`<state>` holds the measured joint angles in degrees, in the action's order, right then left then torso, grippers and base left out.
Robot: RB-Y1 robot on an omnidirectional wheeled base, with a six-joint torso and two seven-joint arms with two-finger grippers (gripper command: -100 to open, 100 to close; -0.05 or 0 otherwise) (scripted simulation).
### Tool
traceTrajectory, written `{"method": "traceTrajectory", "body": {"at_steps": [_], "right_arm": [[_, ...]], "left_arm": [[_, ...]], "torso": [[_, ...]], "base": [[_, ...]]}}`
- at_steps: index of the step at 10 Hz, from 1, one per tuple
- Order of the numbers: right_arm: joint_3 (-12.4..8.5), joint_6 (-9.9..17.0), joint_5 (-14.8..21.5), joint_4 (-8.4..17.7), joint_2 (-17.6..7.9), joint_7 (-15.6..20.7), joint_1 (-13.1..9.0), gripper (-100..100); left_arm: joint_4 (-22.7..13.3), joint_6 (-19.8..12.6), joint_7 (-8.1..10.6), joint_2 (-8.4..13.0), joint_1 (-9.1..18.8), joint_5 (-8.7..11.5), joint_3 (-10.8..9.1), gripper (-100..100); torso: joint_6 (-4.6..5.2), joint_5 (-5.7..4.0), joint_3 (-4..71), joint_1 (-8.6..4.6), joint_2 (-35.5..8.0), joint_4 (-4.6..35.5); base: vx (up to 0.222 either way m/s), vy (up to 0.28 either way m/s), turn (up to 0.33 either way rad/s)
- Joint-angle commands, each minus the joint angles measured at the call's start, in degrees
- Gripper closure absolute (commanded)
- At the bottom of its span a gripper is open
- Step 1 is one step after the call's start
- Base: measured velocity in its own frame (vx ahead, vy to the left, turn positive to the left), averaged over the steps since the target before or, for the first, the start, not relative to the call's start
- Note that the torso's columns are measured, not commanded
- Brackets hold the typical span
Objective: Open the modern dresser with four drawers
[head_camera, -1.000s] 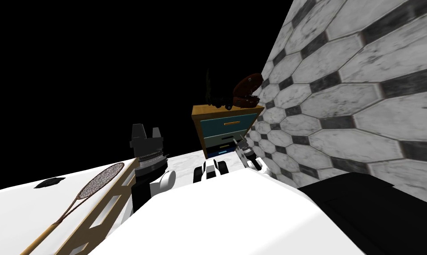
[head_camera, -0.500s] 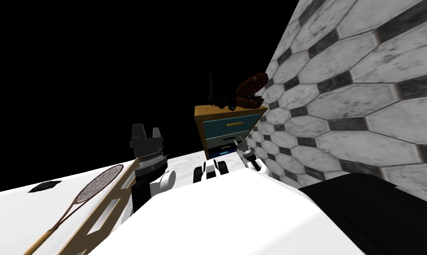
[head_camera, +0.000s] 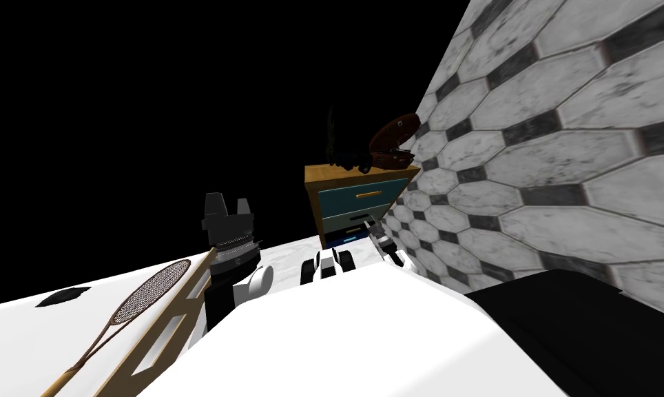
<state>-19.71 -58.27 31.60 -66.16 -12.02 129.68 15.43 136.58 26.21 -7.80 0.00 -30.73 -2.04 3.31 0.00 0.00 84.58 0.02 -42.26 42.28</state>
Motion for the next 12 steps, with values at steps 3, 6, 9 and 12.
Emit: {"method": "traceTrajectory", "body": {"at_steps": [3,6,9,12], "right_arm": [[-1.59,-0.26,1.57,4.5,2.5,6.25,-1.24,-100],[-2.98,-0.23,2.83,8.24,7.35,10.8,-2.24,-100],[-3.55,-0.15,3.29,9.73,11.22,12.45,-2.66,-100],[-3.78,-0.09,3.47,10.35,14.76,13.09,-2.84,-100]], "left_arm": [[0.0,0.0,0.0,0.0,0.0,0.0,0.0,0],[0.0,0.0,0.0,0.0,0.0,0.0,0.0,0],[0.0,0.0,0.0,0.0,0.0,0.0,0.0,0],[0.0,0.0,0.0,0.0,0.01,0.0,0.0,0]], "torso": [[0.0,0.0,0.0,-0.01,0.0,0.0],[0.01,0.0,-0.01,-0.01,-0.02,0.0],[0.01,-0.02,-0.05,-0.09,-0.09,0.02],[0.01,0.0,-0.03,-0.05,-0.06,0.01]], "base": [[0.046,0.042,-0.018],[0.049,0.046,-0.021],[0.027,0.027,-0.011],[0.014,0.012,-0.006]]}}
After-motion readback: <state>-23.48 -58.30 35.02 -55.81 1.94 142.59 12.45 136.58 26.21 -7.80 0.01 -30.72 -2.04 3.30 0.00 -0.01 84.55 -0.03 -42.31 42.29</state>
